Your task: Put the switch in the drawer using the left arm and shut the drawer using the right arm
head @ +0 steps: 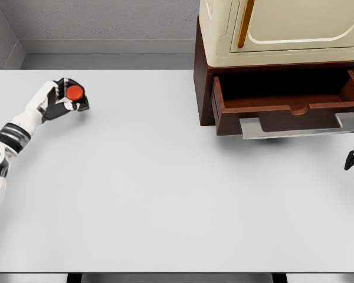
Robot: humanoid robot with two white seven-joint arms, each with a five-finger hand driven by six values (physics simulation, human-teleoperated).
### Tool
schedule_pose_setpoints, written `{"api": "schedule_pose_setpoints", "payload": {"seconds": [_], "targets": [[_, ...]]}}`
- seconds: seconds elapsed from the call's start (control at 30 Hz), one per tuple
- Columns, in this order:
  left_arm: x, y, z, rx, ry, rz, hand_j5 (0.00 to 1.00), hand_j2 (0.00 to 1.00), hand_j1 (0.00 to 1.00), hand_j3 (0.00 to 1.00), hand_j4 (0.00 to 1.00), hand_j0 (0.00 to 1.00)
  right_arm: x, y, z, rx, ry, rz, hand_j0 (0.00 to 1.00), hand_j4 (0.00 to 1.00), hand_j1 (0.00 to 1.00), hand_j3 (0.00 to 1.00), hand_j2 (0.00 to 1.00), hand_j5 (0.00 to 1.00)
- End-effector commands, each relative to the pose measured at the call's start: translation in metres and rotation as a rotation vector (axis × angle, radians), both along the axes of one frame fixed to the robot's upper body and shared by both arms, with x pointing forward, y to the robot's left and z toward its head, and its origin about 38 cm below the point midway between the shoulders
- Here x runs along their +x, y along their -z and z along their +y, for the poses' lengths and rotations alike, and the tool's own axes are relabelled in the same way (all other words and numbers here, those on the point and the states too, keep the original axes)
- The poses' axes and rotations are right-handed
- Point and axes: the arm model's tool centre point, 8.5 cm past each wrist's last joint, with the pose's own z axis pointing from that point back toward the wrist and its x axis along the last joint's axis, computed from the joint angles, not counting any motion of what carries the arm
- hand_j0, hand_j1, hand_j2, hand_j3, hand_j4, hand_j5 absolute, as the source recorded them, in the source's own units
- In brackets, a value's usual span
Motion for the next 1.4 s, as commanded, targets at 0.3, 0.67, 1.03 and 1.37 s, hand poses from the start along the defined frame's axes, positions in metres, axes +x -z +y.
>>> {"api": "schedule_pose_setpoints", "payload": {"seconds": [0.3, 0.67, 1.03, 1.37], "targets": [[-0.002, -0.04, -0.037, -0.015, 0.112, -0.126, 0.34, 0.34, 0.34, 0.34, 0.34, 0.34, 0.001, 0.0, 0.002, 0.006, -0.003, 0.003, 0.52, 0.52, 0.52, 0.52, 0.52, 0.52], [-0.008, -0.056, -0.081, -0.01, 0.235, -0.177, 0.34, 0.34, 0.34, 0.34, 0.34, 0.34, 0.001, 0.002, 0.002, 0.008, -0.003, 0.007, 0.53, 0.53, 0.53, 0.53, 0.53, 0.53], [-0.028, -0.094, -0.127, 0.036, 0.368, -0.324, 0.34, 0.34, 0.34, 0.34, 0.34, 0.34, 0.001, 0.001, 0.002, 0.007, -0.003, 0.006, 0.53, 0.53, 0.53, 0.53, 0.53, 0.53], [-0.051, -0.123, -0.156, 0.167, 0.447, -0.474, 0.34, 0.34, 0.34, 0.34, 0.34, 0.34, 0.001, 0.001, 0.002, 0.008, -0.003, 0.004, 0.53, 0.53, 0.53, 0.53, 0.53, 0.53]]}}
